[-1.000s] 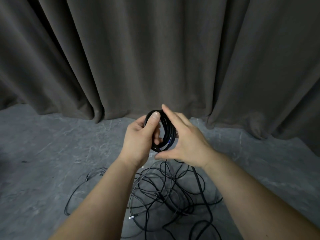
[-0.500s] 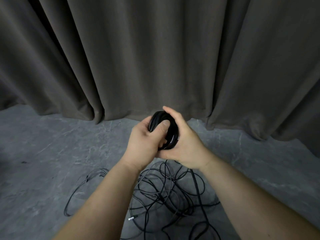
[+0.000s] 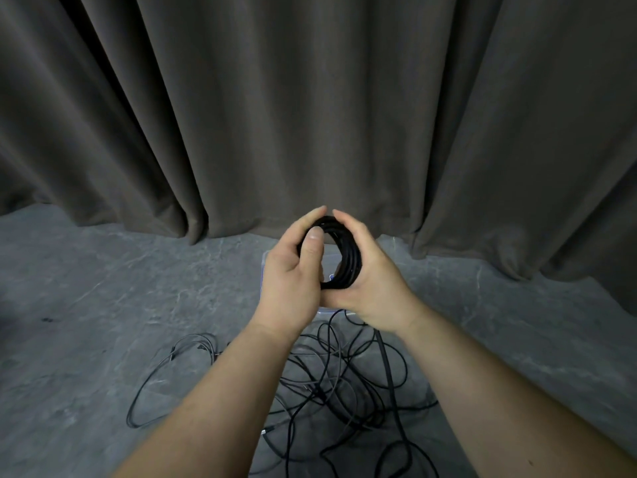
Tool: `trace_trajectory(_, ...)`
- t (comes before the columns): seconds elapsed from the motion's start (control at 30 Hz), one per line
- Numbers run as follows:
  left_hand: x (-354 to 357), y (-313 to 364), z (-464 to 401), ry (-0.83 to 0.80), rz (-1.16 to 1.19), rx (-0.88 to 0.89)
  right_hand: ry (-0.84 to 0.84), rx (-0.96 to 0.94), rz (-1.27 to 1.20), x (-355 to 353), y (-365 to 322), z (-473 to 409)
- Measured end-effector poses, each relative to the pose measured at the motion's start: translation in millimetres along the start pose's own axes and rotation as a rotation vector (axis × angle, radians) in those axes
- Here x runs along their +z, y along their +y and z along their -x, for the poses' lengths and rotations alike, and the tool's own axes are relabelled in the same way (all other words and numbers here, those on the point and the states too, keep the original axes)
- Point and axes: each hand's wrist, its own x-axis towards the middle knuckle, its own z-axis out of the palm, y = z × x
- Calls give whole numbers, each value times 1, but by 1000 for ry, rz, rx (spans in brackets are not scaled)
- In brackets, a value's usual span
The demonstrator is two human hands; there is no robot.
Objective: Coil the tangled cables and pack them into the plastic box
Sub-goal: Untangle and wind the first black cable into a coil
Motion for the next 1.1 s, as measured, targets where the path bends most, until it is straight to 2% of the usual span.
trace_trajectory(0.2, -4, 0, -3, 21, 37, -7, -99, 49, 222, -8, -13, 5)
trace_trajectory(0.43, -6, 3, -4, 45, 95, -64, -142, 49, 312, -9, -16, 3)
trace_trajectory(0.53, -7, 3, -6, 69, 173, -128, -106, 15, 341, -9, -19, 1)
trace_trajectory(0.67, -9, 4, -9, 52, 221, -150, -18, -39, 292, -13, -19, 0)
trace_trajectory(0.83, -12, 5, -7, -62, 172, -100, 7, -46, 172, -18, -16, 2)
trace_trajectory(1.0, -14, 3, -5, -142, 186, -84, -30, -1, 88, -20, -16, 1)
trace_trajectory(1.1, -11, 4, -2, -90, 246, -132, -102, 40, 49, -21, -19, -1)
